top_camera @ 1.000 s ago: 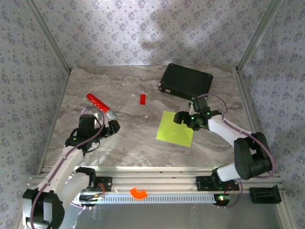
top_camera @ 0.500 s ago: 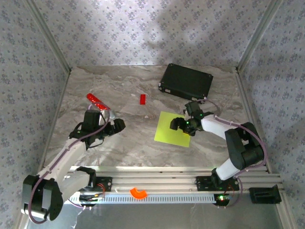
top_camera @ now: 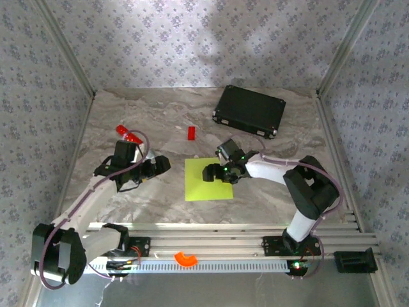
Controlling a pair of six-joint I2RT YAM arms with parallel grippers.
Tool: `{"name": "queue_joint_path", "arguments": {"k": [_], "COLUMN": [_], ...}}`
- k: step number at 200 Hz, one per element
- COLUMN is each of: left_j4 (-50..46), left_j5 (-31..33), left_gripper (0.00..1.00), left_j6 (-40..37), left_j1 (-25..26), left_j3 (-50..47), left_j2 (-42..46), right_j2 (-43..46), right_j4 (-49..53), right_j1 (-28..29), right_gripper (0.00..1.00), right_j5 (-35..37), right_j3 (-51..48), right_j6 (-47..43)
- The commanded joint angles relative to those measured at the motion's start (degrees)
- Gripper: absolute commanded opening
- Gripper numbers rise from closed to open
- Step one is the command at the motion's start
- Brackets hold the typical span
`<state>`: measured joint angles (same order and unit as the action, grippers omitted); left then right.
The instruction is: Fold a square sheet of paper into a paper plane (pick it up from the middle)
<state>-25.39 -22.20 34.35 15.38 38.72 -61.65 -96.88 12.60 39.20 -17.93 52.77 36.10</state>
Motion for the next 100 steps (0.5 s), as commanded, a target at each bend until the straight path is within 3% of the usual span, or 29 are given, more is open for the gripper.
{"name": "queue_joint_path", "arguments": {"k": [1,17,34,59,100], "left_j4": [-2.7,-4.59,-9.5,-17.52,-23.83], "left_j5": [-1.88,1.77,11.14,19.62,25.03], "left_gripper": [0.97,0.96,0.96,1.0,1.0], "left_j6": [-0.8,0.37,4.69,6.37,10.02], "left_j1": [1.17,2.59,5.34,13.96,26.22], "left_j3": [2.54,3.97,7.37,17.56,34.99], "left_j2": [-0.53,-1.29,-4.62,-15.36,-35.87], "right_j2": [2.85,8.33,13.84,20.75,28.24], "right_j4": [-0.97,-2.63,-3.32,-2.29,7.49], "right_j1": [0.14,-1.79,-5.63,-14.2,-26.59], "right_gripper": [0.83,0.86,0.88,0.89,0.91], "right_j5": [-2.4,-1.58,-0.56,-0.29,-0.06], "right_j3": [-0.39,-1.87,-4.77,-10.71,-16.11], "right_j6": [3.06,3.78,5.38,7.8,7.54]}}
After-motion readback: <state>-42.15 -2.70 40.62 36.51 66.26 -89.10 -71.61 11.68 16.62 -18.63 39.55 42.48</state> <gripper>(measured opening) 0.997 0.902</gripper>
